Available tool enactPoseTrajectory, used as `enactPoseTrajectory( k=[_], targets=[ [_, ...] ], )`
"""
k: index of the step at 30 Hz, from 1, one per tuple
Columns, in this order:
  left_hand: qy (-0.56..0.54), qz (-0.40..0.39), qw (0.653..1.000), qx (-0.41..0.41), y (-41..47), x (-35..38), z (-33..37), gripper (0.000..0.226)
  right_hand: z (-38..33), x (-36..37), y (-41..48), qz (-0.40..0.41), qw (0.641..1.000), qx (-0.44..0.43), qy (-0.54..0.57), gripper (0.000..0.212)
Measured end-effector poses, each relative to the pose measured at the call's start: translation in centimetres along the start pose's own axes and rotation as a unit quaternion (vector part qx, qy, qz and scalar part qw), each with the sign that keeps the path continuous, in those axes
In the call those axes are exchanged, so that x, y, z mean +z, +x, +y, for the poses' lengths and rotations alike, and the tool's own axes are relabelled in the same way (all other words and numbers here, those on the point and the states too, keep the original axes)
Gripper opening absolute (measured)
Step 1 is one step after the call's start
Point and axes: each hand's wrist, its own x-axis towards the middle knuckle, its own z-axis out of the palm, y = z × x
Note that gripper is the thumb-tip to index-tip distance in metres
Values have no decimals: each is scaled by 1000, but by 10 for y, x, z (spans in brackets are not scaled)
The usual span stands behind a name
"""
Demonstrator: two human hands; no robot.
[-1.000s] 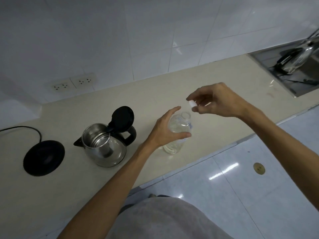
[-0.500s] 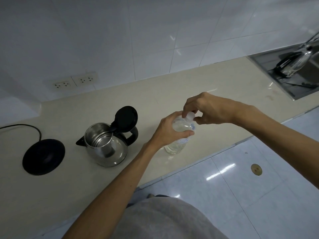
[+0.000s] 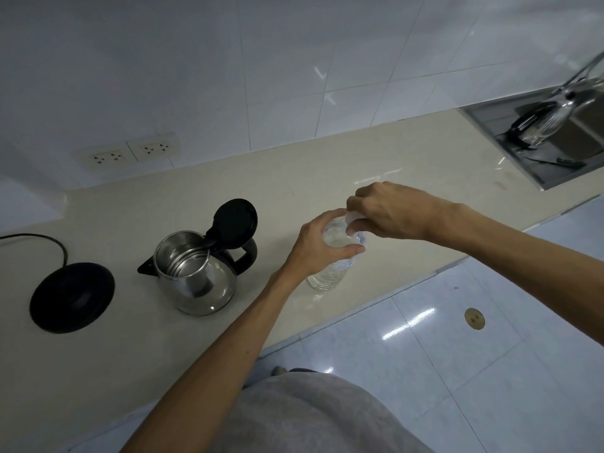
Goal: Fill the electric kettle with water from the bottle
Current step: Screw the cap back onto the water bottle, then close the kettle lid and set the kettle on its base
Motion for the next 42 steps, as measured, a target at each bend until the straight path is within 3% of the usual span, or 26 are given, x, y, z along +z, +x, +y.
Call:
enactPoseTrajectory(
  k=[2, 9, 13, 16, 19, 24, 32, 37, 42],
  targets=[
    [-2, 3, 1000, -1, -1, 0, 0, 76, -3, 4, 0, 16, 999, 24, -16, 49],
    [4, 21, 1000, -2, -17, -7, 1, 95, -7, 6, -2, 3, 997, 74, -6, 48],
    [34, 47, 998, 2, -66, -42, -10, 80, -5, 6, 4, -10, 994, 109, -30, 70],
    [51, 87, 995, 1, -111, -90, -16, 60, -11, 4, 23, 23, 991, 132, 15, 85],
    [63, 168, 984, 6, -148, -149, -22, 49, -41, 9, 52, 88, 982, 132, 99, 84],
    [134, 248, 959, 13, -168, -224, -38, 60, -95, 28, 100, 80, 962, 154, 211, 92],
    [162, 119, 976, -80, -145, -246, -71, 116, -144, 44, 134, 124, 925, 205, 294, 70],
    [137, 119, 981, -69, -137, -249, -94, 117, -165, 31, 143, 199, 929, 184, 251, 46],
    [92, 100, 988, -77, -140, -255, -111, 114, -210, 25, 166, 188, 933, 116, 285, 46]
  ],
)
